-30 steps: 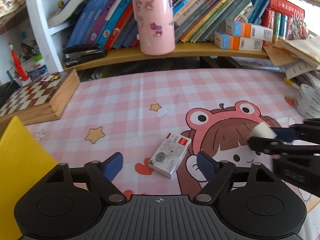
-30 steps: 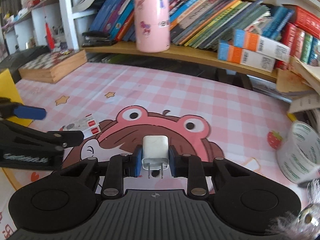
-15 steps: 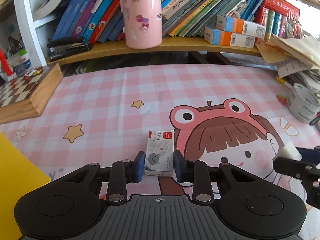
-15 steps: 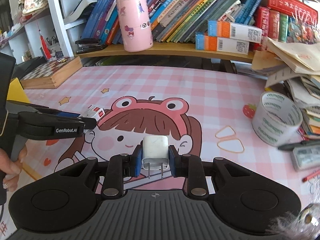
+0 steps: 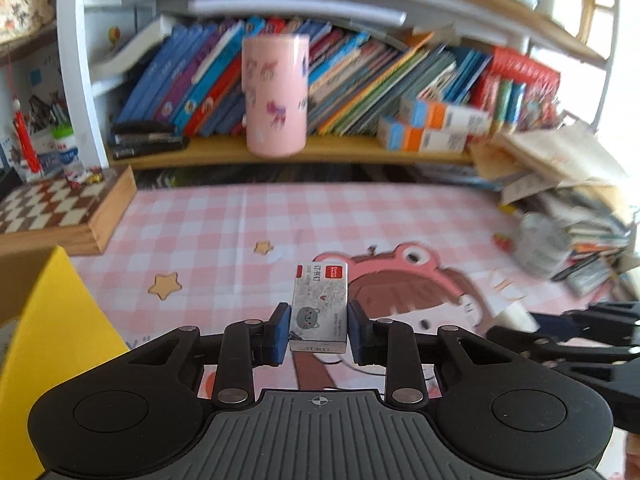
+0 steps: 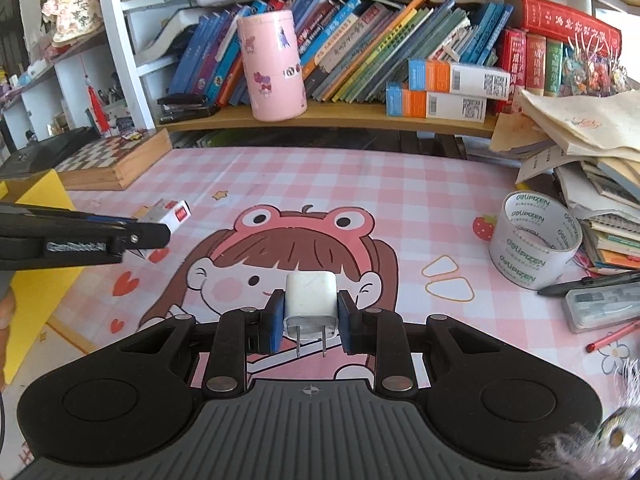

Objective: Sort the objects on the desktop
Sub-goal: 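Grasp the small white-and-red box with the left tool, then carry the small box and charger with both tools toward the yellow box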

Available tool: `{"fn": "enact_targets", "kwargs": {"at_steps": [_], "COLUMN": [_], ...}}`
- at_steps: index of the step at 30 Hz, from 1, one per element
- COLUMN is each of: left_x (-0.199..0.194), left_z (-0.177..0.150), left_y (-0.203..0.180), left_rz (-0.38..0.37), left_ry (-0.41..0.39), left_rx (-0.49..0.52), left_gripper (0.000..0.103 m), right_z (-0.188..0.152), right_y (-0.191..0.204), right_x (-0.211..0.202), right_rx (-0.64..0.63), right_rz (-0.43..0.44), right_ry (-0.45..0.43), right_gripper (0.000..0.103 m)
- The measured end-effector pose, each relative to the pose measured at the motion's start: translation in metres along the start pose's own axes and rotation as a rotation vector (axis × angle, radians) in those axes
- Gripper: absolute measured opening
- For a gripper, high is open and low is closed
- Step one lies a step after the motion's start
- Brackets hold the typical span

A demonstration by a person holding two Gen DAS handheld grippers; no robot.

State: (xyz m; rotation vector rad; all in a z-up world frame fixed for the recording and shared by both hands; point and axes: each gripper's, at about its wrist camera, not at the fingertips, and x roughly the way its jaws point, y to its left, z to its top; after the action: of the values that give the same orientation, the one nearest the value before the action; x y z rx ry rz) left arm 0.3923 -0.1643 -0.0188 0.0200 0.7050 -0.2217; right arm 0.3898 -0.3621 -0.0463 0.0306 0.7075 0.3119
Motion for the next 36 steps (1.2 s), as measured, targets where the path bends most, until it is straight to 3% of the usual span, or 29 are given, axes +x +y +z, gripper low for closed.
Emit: {"fn": "enact_targets", "kwargs": {"at_steps": [11, 36], "left_x": [-0.072, -0.164], "left_z": [-0.008, -0.081], "left_y": [0.009, 0.042], "left_rz": [-0.061, -0.15], "left_ry": [-0.091, -0.07], "left_rx": [-0.099, -0.143], "left_gripper": [0.028, 0.028], "right_z": [-0.006, -0.049], "right_y": [0.02, 0.096], "right_x": [-0.045, -0.119], "right_rx": [-0.012, -0.001], "right_rz": [0.006, -0.032], "right_ry": [-0.046, -0.06], "right_gripper": [0.024, 0.024]}}
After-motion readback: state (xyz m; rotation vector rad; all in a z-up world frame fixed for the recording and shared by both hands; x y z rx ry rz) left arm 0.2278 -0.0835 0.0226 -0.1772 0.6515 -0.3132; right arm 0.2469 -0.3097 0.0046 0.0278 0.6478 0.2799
